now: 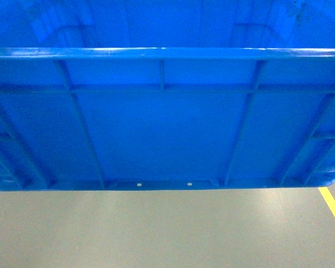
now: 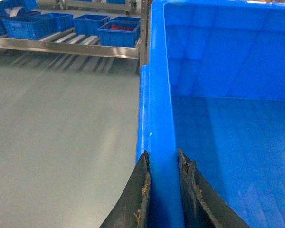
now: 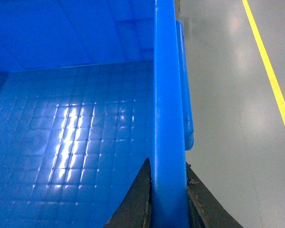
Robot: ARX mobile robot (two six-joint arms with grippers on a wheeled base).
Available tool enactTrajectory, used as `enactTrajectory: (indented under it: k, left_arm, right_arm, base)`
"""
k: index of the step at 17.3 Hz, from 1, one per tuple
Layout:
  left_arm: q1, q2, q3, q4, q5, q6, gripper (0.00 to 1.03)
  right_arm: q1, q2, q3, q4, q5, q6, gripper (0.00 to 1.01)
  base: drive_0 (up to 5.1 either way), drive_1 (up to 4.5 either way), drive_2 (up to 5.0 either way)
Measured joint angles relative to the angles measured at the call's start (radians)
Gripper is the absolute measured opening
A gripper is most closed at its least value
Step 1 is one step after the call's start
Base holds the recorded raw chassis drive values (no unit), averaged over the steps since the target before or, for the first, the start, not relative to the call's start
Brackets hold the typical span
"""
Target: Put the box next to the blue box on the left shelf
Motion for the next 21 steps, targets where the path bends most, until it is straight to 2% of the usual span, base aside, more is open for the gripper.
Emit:
enactTrajectory:
  k: [21]
  left_arm:
    - [0.0,0.001,0.0,-0.006,-0.001,-0.002,0.11]
  right_arm:
    - [0.0,0.0,0.0,-0.002,0.0,-0.003,0.09]
  base:
    - [0.0,4.04,-4.0]
